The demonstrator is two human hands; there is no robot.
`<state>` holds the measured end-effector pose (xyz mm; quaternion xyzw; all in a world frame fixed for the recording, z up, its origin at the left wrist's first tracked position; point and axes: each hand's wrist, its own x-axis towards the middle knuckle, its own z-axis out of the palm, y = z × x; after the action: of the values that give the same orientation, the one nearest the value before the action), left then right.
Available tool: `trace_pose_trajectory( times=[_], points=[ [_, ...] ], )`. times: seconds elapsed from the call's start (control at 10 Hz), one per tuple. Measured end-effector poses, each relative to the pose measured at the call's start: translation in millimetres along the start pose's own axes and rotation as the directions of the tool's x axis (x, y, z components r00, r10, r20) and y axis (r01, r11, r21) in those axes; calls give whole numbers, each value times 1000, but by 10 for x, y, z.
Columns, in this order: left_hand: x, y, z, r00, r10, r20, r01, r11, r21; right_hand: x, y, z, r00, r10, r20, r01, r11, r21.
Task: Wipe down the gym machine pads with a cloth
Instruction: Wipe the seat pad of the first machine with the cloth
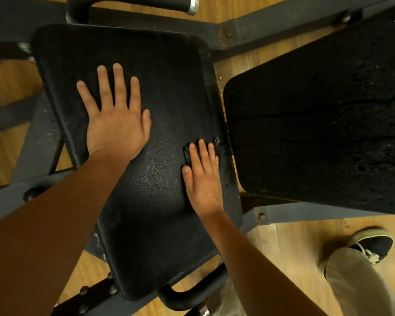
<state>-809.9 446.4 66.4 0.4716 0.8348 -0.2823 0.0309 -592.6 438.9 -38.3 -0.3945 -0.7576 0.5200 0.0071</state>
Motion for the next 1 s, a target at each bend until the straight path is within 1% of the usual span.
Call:
trace_pose_trajectory(
  times=[0.1,0.3,0.4,0.5,0.7,0.8,0.9,1.0],
  points=[
    [-8,-8,8,1000,6,-11,-6,1000,-16,-255,82,60,1000,22,-7,-22,1000,-17],
    [-6,-3,20,1000,-8,-17,8,1000,-12,-76,32,0,998,56,29,-57,998,21],
    [-3,11,4,1000,-10,-14,10,1000,2,-13,7,-14,997,71,15,-71,997,27],
    [-15,13,0,1000,-12,-8,13,999,29,-131,-2,-3,997,81,13,-82,997,10],
    [-9,2,13,1000,-11,-10,12,1000,13,-574,152,51,997,69,43,-68,998,-14],
    [-14,3,10,1000,-14,-9,14,1000,22,-612,201,35,998,44,42,-44,999,7],
    [-10,1,4,1000,-14,-21,14,1000,14,-537,173,22,997,64,35,-65,997,37],
    [-29,-3,16,1000,-20,-15,21,1000,21,-497,148,37,996,88,-5,-87,995,56]
  ],
)
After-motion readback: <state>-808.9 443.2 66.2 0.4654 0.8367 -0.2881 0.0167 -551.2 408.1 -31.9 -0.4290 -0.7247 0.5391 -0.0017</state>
